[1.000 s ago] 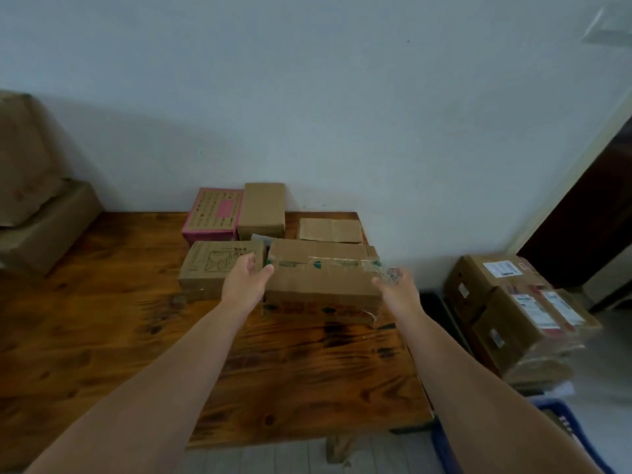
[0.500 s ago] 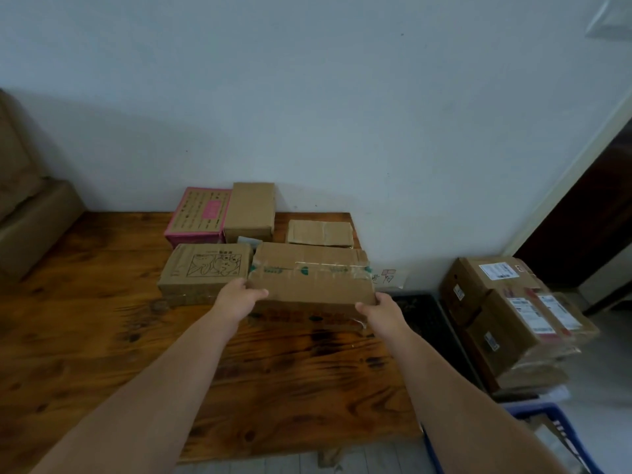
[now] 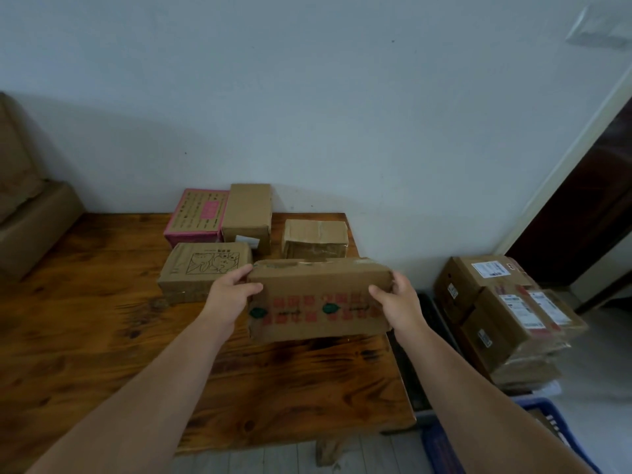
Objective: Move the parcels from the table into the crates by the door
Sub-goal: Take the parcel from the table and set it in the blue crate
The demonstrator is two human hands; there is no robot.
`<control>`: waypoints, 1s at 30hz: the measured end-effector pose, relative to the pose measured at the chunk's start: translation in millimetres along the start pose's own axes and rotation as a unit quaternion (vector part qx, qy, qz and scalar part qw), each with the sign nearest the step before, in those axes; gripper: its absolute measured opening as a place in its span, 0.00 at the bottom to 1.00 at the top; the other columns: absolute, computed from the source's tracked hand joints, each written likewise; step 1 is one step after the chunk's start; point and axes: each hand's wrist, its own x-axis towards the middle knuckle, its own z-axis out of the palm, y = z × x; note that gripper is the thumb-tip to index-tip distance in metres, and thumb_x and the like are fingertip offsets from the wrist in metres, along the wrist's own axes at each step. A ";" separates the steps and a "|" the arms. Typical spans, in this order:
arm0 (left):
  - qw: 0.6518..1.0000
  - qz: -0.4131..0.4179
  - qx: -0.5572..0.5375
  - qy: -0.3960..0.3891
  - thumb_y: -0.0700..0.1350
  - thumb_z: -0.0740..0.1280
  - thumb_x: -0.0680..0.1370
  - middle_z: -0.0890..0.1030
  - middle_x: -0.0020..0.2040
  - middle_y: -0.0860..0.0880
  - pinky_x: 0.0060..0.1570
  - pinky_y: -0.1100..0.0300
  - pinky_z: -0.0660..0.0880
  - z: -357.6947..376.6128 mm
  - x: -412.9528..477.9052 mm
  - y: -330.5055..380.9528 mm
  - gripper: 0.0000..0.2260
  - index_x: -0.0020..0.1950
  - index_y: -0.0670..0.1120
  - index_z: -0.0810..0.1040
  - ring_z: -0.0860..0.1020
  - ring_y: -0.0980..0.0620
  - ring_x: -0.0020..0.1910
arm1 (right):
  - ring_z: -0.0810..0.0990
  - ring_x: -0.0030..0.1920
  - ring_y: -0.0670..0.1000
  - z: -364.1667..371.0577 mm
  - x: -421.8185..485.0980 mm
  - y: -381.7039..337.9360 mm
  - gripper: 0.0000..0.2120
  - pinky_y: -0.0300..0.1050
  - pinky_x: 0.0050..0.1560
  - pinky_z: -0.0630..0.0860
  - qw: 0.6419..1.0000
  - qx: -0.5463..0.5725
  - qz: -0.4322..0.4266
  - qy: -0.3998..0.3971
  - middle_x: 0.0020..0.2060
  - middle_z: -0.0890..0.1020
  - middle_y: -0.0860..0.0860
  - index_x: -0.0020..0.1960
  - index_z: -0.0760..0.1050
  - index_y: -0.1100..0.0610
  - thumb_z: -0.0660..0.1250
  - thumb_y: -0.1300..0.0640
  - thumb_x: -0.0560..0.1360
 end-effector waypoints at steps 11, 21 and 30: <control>0.997 0.016 -0.076 -0.005 0.41 0.66 0.78 0.81 0.52 0.47 0.50 0.54 0.74 -8.9 -14.2 14.2 0.06 0.53 0.46 0.80 0.76 0.45 0.57 | 0.80 0.51 0.52 -9.9 -1.2 -36.1 0.08 0.49 0.46 0.77 0.998 0.059 -0.027 -0.025 0.51 0.81 0.52 0.52 0.74 0.53 0.70 0.60 0.74; 0.995 0.008 -0.044 -0.091 0.44 0.67 0.77 0.74 0.63 0.50 0.64 0.39 0.67 -14.9 -16.2 25.1 0.26 0.72 0.58 0.65 0.72 0.45 0.61 | 0.72 0.63 0.52 -6.6 -0.2 -50.6 0.31 0.57 0.56 0.75 0.995 -0.053 -0.012 -0.086 0.68 0.69 0.48 0.76 0.52 0.46 0.61 0.43 0.78; 0.994 0.027 -0.047 -0.096 0.51 0.69 0.72 0.78 0.55 0.49 0.55 0.47 0.73 -26.8 -15.9 34.0 0.10 0.52 0.55 0.76 0.75 0.46 0.56 | 0.80 0.46 0.51 -21.1 -3.2 -68.6 0.14 0.52 0.49 0.75 0.995 0.019 0.020 -0.099 0.36 0.85 0.46 0.47 0.78 0.49 0.64 0.39 0.74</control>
